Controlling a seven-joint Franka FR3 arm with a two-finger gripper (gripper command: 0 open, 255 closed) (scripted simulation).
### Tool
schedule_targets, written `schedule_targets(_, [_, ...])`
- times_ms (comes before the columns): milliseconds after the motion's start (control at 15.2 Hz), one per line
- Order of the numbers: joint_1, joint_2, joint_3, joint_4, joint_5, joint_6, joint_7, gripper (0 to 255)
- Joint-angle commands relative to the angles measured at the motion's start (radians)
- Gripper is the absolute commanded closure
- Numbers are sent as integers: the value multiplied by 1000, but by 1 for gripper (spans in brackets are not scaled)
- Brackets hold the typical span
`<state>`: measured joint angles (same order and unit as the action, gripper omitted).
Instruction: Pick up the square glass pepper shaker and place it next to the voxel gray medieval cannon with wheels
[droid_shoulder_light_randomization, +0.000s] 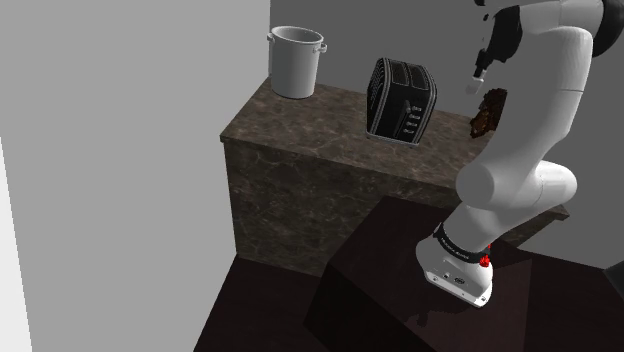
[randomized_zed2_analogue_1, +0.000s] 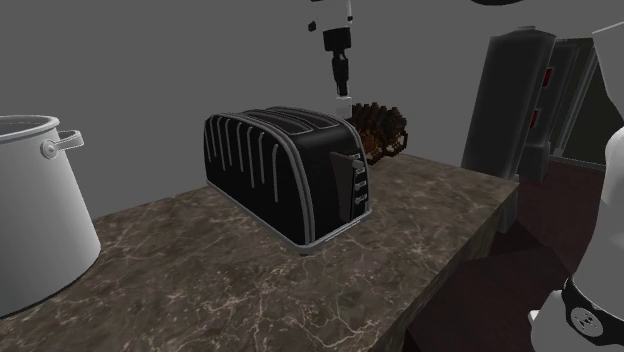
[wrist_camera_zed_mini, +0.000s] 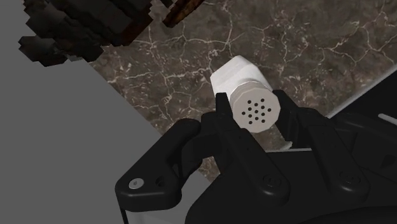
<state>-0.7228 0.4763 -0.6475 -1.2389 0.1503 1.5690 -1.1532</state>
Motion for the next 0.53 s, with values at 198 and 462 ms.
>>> schedule_targets(198, [18,-11,1,-86,-5,74,5,255])
schedule_targets(462, [27,-13,2,-144,-5,128,7,255])
